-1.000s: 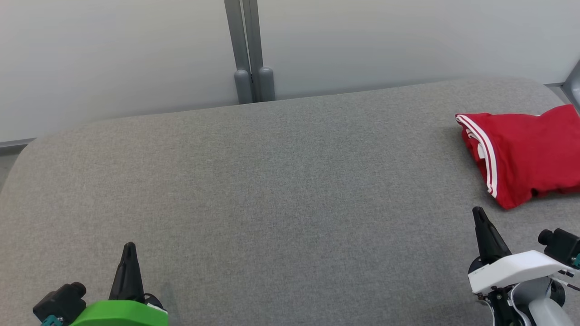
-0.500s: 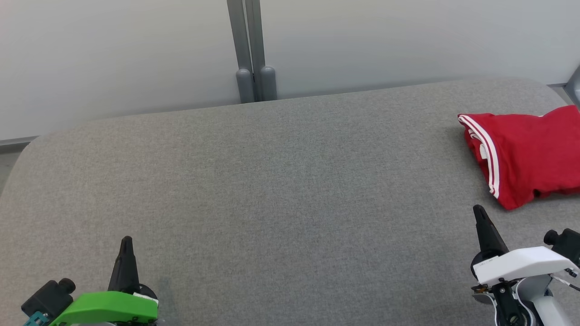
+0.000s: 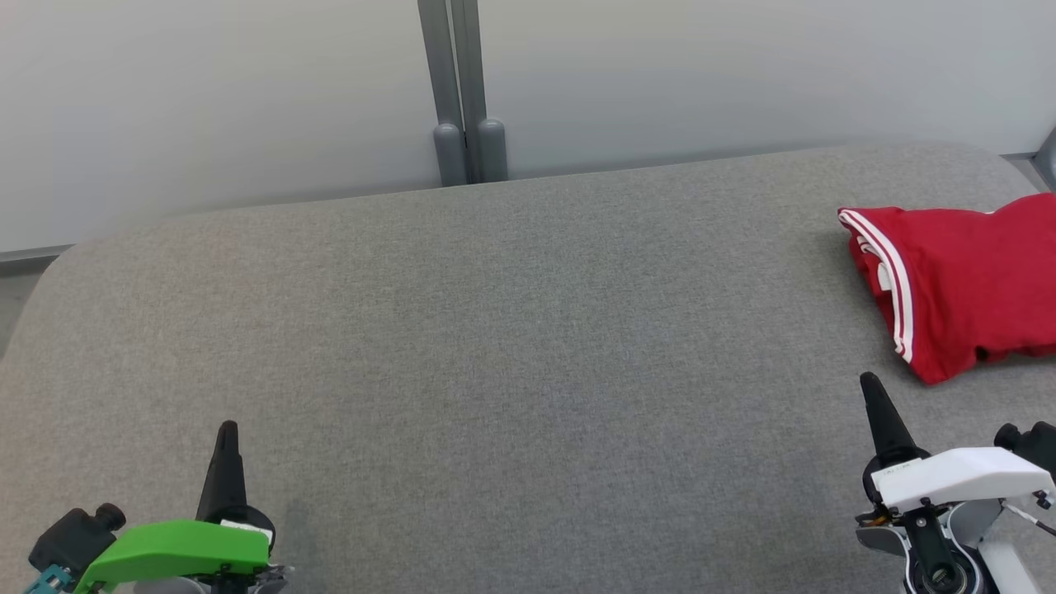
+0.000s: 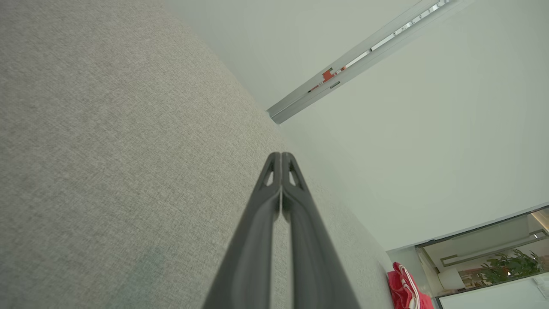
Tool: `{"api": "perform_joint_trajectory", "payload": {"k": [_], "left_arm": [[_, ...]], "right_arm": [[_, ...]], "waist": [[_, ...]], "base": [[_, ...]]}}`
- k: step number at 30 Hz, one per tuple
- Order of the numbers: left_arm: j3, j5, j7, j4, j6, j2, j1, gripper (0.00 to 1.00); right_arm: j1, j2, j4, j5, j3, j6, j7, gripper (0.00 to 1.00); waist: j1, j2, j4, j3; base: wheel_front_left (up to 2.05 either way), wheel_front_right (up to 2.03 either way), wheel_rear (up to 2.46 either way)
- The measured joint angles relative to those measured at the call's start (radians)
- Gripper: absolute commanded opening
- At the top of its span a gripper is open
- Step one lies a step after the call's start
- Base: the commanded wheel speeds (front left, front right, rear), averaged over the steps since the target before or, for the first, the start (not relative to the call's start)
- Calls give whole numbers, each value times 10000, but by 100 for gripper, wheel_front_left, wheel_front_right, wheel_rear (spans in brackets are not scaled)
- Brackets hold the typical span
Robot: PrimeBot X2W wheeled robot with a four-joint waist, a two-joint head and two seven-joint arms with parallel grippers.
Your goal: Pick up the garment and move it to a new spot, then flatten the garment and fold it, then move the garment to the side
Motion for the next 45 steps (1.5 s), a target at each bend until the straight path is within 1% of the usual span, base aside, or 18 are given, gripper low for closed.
{"api": "perform_joint_trajectory", "payload": {"k": [22,45], "left_arm": [[190,-2274,570,140,-104,4,-336,0],[345,-4190,1068,224,-221,8,-607,0]], "right_arm": [[-140,322,-40,1898,-382,0,579,0],[-203,610,-67,3551,-708,-2,1095,0]], "waist": [[0,0,90,28],[0,0,185,58]], "base": [[0,0,0],[0,0,0]]}}
